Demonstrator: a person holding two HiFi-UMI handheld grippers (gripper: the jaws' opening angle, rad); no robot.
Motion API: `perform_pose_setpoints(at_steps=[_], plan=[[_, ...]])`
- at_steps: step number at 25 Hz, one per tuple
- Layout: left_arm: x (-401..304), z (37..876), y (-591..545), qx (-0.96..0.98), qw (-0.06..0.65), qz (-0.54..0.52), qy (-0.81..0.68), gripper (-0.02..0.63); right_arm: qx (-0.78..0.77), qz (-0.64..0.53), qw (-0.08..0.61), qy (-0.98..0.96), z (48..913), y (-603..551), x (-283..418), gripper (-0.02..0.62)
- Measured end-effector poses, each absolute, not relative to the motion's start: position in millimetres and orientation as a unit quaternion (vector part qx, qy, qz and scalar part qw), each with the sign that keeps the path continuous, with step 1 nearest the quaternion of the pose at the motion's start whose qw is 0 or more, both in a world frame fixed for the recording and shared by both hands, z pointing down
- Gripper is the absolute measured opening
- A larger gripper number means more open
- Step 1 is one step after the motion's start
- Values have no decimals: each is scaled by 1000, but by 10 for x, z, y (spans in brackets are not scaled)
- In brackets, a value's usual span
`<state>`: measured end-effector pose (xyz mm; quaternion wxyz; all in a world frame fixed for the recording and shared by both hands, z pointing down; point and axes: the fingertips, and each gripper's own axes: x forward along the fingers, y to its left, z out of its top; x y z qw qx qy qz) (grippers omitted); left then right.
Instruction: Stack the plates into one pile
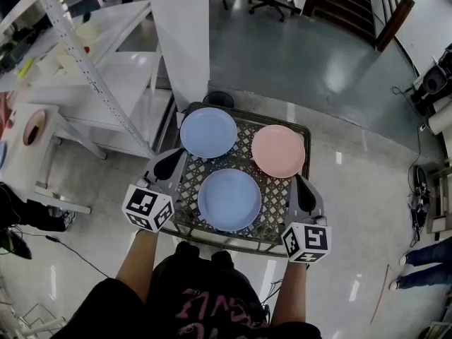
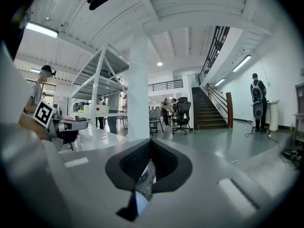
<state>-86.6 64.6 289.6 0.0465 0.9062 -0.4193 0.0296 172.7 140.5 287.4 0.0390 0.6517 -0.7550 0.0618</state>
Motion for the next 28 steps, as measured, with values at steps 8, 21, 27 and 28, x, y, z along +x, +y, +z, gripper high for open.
perform_pose_setpoints(at_steps=[8, 21, 27, 28], plan=[[-821, 2936, 656, 904, 52, 31, -422, -11, 650, 68, 36, -756, 2922, 1376, 1782, 9], [-625, 3090, 843, 894, 60, 60, -440, -11, 630, 87, 39, -771, 3078, 1406, 1993, 11], [-587, 3265, 828, 891, 72, 72, -443, -11, 629, 109, 47, -768, 3291, 1370, 2079, 11], [-586, 3297, 812, 891, 74, 74, -442, -11, 630, 112, 50, -767, 3323, 1358, 2080, 9]])
